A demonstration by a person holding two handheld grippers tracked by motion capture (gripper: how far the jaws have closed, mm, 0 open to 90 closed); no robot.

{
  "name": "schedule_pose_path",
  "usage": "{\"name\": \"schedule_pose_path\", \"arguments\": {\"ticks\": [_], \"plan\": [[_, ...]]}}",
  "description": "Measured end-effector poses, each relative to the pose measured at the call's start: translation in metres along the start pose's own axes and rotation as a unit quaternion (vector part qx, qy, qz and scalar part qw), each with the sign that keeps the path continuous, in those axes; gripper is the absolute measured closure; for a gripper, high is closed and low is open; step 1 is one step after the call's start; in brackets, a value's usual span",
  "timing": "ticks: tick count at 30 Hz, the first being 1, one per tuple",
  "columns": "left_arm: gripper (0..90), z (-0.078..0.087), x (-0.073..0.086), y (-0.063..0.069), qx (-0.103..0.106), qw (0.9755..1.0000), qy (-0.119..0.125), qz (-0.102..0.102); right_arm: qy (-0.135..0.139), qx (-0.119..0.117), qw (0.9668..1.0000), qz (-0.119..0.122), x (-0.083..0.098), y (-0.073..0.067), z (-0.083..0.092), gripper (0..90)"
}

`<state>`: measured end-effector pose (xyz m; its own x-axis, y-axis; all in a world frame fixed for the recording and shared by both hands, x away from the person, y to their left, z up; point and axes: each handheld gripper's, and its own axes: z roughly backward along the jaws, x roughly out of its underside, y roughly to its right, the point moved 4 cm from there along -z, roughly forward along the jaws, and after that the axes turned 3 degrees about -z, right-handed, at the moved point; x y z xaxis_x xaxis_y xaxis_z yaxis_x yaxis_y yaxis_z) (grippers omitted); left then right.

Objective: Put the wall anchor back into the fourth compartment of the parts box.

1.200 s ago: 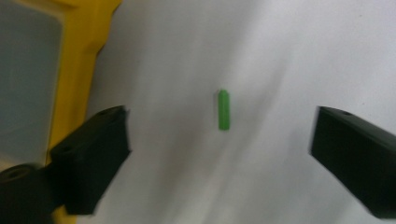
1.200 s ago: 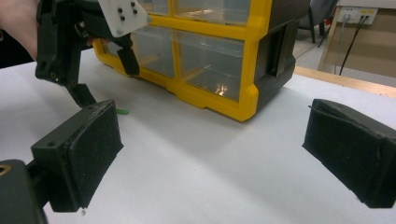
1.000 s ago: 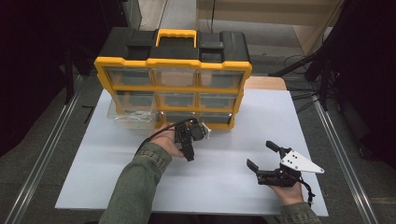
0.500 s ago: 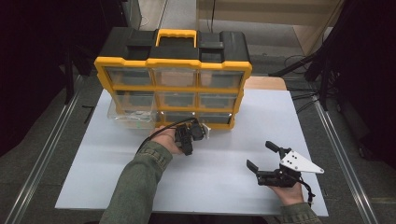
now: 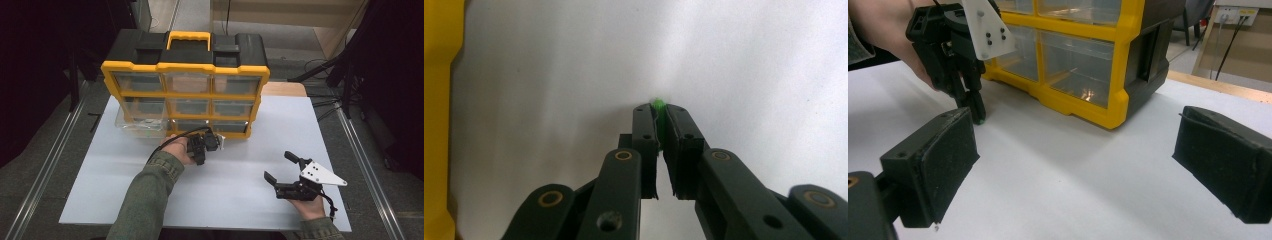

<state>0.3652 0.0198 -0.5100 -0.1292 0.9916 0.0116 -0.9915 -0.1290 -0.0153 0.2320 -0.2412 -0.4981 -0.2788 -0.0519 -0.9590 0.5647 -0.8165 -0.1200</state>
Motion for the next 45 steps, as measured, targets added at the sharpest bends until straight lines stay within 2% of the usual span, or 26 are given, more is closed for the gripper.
{"name": "schedule_pose_path", "arguments": {"ticks": [4, 5, 11, 16, 19, 20, 21, 23, 26, 28, 33, 35, 40, 45], "plan": [[84.1, 0.0, 0.0, 0.002, 0.001, 1.0, -0.001, -0.004, -0.001, 0.0, 1.0, 0.0, 0.0, 0.0, 0.0, 3.9], [84.1, 0.0, 0.0, 0.002, 0.0, 0.9999, -0.004, -0.01, -0.001, 0.0, 1.0, 0.001, 0.0, 0.0, 0.0, 3.9], [84.1, 0.005, 0.001, 0.008, 0.004, 0.9999, 0.001, -0.011, -0.001, 0.0, 1.0, -0.001, 0.0, 0.0, 0.0, 3.9], [84.1, 0.016, 0.006, 0.012, 0.009, 0.9998, 0.014, -0.014, -0.001, 0.001, 1.0, -0.002, 0.0, 0.0, 0.001, 3.9], [84.1, 0.024, 0.009, 0.016, 0.005, 0.9999, 0.008, -0.014, -0.001, 0.002, 1.0, -0.001, 0.0, 0.0, 0.001, 3.9], [84.1, 0.029, 0.01, 0.016, 0.002, 0.9998, 0.001, -0.02, -0.001, 0.003, 1.0, -0.003, 0.0, 0.0, 0.001, 3.9], [84.1, 0.032, 0.011, 0.017, 0.002, 0.9998, 0.002, -0.017, -0.001, 0.003, 1.0, -0.003, 0.0, 0.0, 0.001, 3.9], [84.1, 0.041, 0.011, 0.018, -0.002, 0.9997, 0.004, -0.024, 0.0, 0.004, 1.0, -0.004, 0.0, 0.001, 0.001, 3.9], [84.1, 0.054, 0.014, 0.021, -0.004, 0.9999, 0.008, -0.011, 0.002, 0.006, 1.0, -0.005, 0.0, 0.001, 0.002, 3.9], [84.1, 0.062, 0.015, 0.022, -0.008, 0.9999, 0.005, -0.014, 0.003, 0.007, 1.0, -0.006, 0.0, 0.002, 0.002, 3.9], [84.1, 0.082, 0.018, 0.025, -0.015, 0.9997, 0.014, -0.016, 0.006, 0.008, 0.9999, -0.006, -0.001, 0.003, 0.003, 3.9], [84.2, 0.091, 0.019, 0.025, -0.022, 0.9994, 0.011, -0.023, 0.005, 0.01, 0.9999, -0.009, -0.001, 0.003, 0.004, 3.9], [84.1, 0.119, 0.024, 0.027, -0.035, 0.999, 0.012, -0.025, 0.009, 0.013, 0.9998, -0.013, -0.002, 0.005, 0.006, 3.8], [84.2, 0.144, 0.032, 0.025, -0.048, 0.9985, 0.021, -0.016, 0.015, 0.016, 0.9996, -0.017, -0.002, 0.007, 0.007, 3.8]]}}
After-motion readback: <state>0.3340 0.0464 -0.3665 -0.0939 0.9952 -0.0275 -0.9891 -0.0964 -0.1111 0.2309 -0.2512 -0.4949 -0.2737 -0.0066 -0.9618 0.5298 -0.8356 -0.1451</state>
